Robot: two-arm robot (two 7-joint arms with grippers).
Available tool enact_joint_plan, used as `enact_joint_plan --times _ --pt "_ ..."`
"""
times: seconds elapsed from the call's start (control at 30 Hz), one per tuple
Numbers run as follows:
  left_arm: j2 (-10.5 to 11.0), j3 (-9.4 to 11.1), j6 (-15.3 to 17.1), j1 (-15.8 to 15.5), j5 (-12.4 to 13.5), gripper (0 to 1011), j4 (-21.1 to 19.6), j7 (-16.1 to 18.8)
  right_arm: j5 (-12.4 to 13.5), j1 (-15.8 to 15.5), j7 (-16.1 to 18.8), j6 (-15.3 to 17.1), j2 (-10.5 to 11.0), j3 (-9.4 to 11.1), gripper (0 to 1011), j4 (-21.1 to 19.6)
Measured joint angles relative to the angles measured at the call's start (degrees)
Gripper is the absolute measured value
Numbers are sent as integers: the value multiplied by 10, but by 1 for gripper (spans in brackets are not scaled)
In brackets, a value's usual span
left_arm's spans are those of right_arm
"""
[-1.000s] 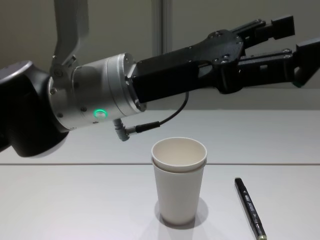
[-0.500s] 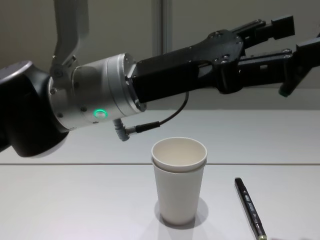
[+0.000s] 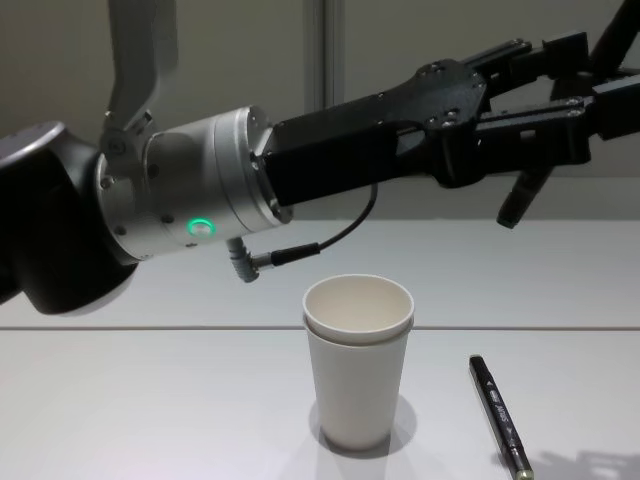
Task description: Place the pen into the pen holder.
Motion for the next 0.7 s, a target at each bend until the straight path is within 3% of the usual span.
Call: enact_joint_plan --times 0.7 --pt "0 0 0 0 0 1001 0 0 -57 66 -15 16 -63 -48 202 76"
